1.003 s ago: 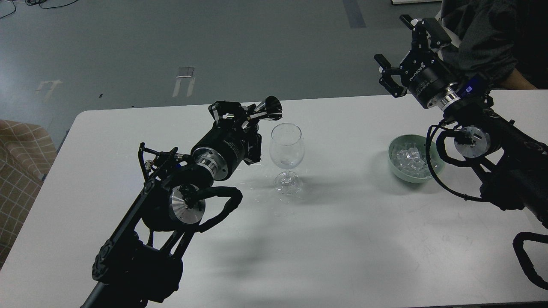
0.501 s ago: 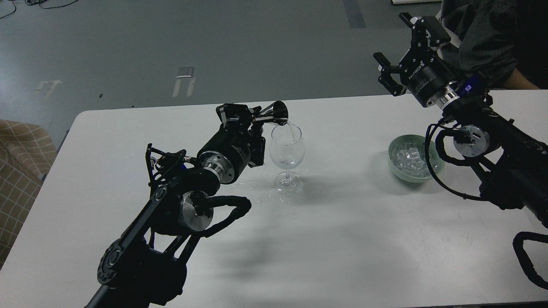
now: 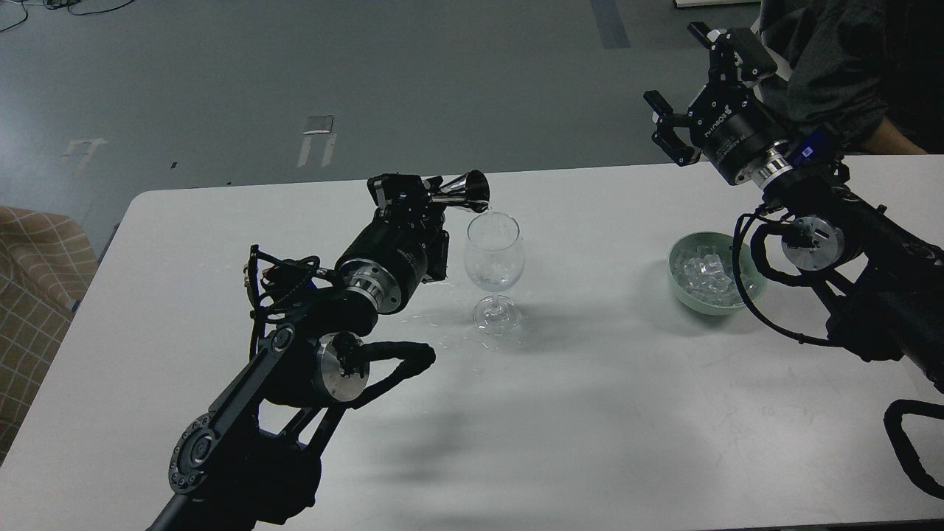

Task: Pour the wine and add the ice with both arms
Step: 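Tilt the jigger over the wine glass rim to pour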

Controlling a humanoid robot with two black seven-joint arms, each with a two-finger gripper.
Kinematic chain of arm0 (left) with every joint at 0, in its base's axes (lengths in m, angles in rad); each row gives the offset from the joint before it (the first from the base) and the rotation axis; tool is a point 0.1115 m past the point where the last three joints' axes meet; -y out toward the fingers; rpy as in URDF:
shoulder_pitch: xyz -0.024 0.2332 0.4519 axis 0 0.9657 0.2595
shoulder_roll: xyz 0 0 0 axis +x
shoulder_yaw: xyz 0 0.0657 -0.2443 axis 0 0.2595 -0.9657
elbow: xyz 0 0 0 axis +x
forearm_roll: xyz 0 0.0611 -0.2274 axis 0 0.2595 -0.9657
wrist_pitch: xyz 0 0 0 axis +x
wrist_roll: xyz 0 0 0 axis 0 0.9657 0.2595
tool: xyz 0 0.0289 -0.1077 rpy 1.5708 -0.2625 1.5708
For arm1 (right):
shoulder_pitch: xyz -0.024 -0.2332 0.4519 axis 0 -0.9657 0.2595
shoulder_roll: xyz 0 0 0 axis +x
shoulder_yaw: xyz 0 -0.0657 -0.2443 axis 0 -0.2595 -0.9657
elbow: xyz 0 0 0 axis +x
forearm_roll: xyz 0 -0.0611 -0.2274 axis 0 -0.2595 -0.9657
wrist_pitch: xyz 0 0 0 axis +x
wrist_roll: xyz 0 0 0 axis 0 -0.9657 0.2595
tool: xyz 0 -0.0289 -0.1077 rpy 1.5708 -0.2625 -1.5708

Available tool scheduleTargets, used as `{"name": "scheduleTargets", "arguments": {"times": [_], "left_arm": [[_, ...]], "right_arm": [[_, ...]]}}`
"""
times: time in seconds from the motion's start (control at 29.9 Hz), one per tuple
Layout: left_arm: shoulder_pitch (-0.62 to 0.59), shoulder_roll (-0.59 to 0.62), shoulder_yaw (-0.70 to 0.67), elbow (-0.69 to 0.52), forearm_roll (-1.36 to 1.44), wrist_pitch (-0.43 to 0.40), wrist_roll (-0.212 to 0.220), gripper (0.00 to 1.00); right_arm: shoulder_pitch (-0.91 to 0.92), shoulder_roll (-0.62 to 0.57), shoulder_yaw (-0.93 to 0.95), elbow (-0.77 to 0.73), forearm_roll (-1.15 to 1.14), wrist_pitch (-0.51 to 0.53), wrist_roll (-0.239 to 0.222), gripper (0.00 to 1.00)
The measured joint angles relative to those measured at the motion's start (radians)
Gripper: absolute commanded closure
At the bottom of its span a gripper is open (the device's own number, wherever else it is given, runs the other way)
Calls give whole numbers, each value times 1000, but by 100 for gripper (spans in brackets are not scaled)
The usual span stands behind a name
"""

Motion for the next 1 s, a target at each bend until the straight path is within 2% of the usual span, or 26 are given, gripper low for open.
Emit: {"name": "scheduleTargets", "arguments": {"times": [0.5,1.0], "left_arm": [[-1,0,46,0,130,-14,-7,99],[3,0,50,0,209,-15,-45,99]], "right_arm": [[2,5,2,0,0,-5,1,0],[4,7,0,0,0,-5,-1,0]]}}
